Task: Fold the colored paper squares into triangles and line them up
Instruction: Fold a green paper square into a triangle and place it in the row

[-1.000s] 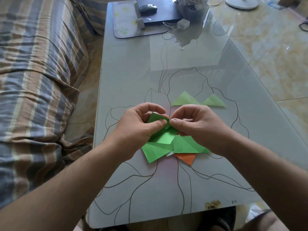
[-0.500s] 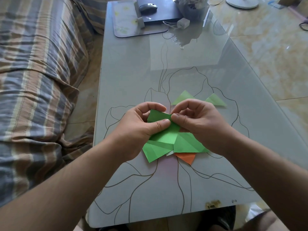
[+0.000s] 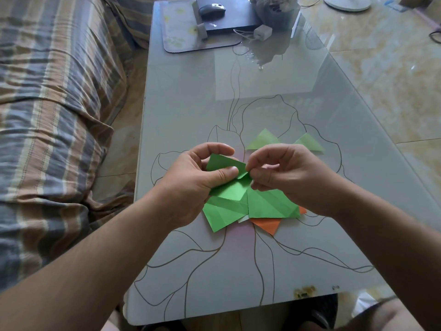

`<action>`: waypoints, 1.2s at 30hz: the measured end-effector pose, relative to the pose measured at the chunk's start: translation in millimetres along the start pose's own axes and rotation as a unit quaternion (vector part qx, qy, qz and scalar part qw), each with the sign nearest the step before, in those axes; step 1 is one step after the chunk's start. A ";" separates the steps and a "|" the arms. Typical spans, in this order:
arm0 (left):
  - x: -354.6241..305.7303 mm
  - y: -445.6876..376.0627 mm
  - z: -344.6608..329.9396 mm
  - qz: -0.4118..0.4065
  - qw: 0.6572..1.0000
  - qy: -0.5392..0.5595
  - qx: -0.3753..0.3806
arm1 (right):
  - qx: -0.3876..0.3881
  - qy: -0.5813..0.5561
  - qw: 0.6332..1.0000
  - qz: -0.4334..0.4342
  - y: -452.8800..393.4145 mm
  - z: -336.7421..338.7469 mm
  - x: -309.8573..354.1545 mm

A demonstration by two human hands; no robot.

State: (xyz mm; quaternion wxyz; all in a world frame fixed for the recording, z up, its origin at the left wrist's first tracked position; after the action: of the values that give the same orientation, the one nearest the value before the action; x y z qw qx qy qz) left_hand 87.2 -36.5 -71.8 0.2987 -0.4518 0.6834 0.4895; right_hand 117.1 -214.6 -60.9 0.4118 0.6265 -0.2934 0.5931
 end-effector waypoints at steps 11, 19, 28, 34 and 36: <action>5.7 -1.3 -2.0 -0.007 0.999 -0.034 0.007 | -0.100 0.015 0.995 -0.011 -0.6 -3.3 -5.7; 7.1 -1.3 -0.3 -0.056 0.989 -0.131 -0.039 | -0.143 -0.015 0.989 -0.020 -0.5 -1.7 -6.0; 6.5 -2.1 -0.1 -0.069 0.987 -0.136 -0.057 | -0.129 -0.020 0.991 -0.010 -1.7 -2.7 -7.8; 6.7 -3.9 1.1 -0.084 0.985 -0.135 -0.068 | -0.117 -0.022 0.993 0.013 -0.6 -4.5 -4.0; 6.8 -4.6 0.7 -0.086 0.986 -0.127 -0.062 | -0.119 -0.020 0.993 0.013 -0.8 -4.0 -4.0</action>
State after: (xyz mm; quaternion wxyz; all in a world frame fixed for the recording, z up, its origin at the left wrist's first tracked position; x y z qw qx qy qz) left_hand 88.6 -38.6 -79.7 0.3953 -0.4606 0.5671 0.5567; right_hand 115.3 -211.3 -65.1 0.4696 0.5811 -0.3780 0.5467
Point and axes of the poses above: each hand's wrist, its own y-axis away from the middle knuckle, its own z-axis out of the back of the hand, x = y × z, the point moved 5 cm from there along -y, towards the middle knuckle, and after that the axes turned 1 degree about z, right-handed, at the moved point
